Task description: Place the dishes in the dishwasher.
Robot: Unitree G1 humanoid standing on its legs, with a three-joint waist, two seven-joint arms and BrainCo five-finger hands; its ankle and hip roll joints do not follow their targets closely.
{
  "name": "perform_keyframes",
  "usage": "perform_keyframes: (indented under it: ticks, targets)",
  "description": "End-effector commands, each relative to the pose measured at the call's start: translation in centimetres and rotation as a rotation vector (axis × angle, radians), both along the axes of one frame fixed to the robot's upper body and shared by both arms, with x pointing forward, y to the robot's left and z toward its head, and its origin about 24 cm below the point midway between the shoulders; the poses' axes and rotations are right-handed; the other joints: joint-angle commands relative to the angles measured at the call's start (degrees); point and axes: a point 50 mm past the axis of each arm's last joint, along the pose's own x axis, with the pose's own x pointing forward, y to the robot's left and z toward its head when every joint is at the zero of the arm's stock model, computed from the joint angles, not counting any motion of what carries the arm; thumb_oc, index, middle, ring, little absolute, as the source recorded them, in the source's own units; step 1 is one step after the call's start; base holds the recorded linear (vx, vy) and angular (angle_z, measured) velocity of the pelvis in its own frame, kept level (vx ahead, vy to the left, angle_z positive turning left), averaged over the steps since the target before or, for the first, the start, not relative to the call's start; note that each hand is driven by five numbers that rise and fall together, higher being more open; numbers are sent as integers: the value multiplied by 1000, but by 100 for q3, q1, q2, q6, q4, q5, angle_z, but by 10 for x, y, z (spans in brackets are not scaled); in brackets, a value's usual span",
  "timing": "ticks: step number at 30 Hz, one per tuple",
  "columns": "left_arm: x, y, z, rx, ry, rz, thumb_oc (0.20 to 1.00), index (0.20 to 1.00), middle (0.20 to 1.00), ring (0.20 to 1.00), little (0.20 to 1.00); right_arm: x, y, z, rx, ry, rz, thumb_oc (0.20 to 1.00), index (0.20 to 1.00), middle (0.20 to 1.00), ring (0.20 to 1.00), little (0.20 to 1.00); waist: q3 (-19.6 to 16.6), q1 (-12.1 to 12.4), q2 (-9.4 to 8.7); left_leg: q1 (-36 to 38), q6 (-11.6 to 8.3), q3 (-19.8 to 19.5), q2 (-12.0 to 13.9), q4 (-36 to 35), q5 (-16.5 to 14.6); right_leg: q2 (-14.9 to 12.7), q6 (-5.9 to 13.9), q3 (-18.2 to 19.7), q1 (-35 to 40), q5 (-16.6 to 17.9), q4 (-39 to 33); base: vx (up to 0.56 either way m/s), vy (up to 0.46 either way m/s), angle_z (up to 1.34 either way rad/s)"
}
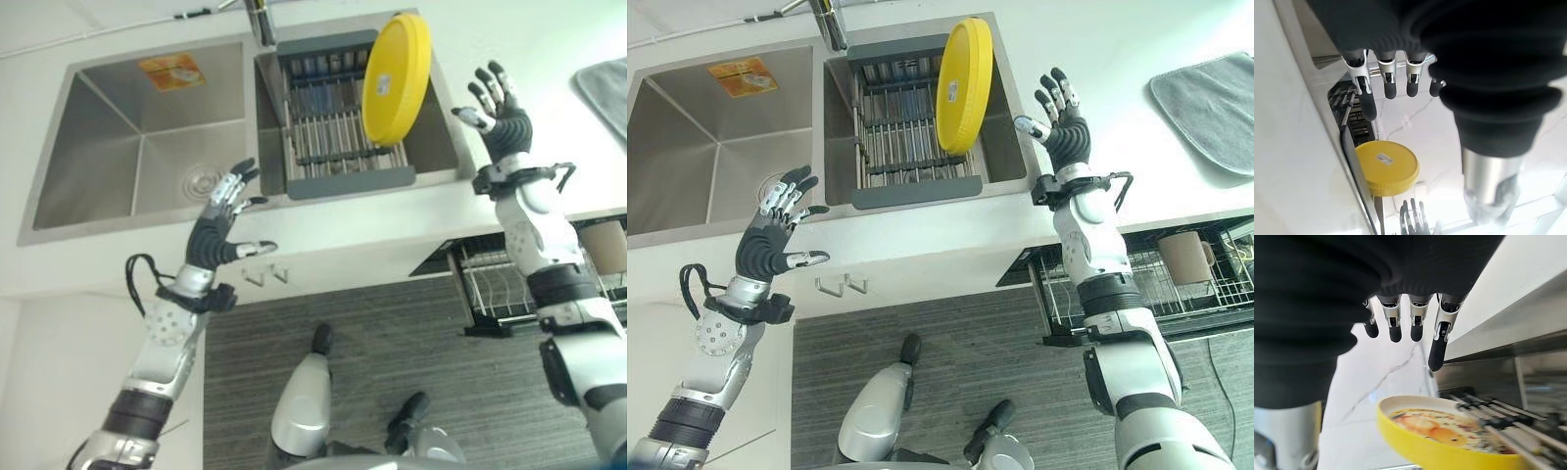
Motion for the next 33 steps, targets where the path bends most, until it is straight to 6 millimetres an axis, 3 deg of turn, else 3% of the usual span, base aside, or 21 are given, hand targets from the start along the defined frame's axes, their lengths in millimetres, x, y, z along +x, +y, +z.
perform_keyframes:
  ticks: [1,6,15,25,33]
  targets:
    - [-12,1,16,1,-117,-37,1000,1000,1000,1000,1000,-4,7,46,-65,-140,22,1000,1000,1000,1000,1000,-273,80,-130,-164,-4,-46,2,170,-355,-360,89,436,-130,-304,417,0,0,0]
    - [-13,-1,23,6,-152,-52,1000,1000,1000,1000,1000,-2,6,53,-60,-149,40,1000,1000,1000,1000,1000,-209,123,-122,-201,4,-105,-31,148,-343,-352,69,435,-181,-323,452,0,3,2]
    - [-11,-7,26,24,-176,-55,1000,1000,1000,1000,1000,-3,24,67,-96,-175,68,1000,1000,1000,1000,1000,-124,143,-69,-214,29,-140,-75,79,-315,-378,50,406,-253,-348,534,-11,22,4]
    - [-11,-9,30,29,-190,-67,1000,1000,1000,1000,1000,2,18,66,-84,-147,59,1000,1000,1000,1000,1000,-59,185,-60,-213,46,-192,-101,63,-321,-381,39,397,-298,-348,588,0,1,1]
    - [-9,-11,30,17,-198,-63,1000,1000,1000,1000,1000,3,34,66,-138,-137,92,1000,1000,1000,1000,1000,-3,177,-20,-225,61,-188,-125,43,-297,-402,33,400,-361,-353,634,-5,14,0]
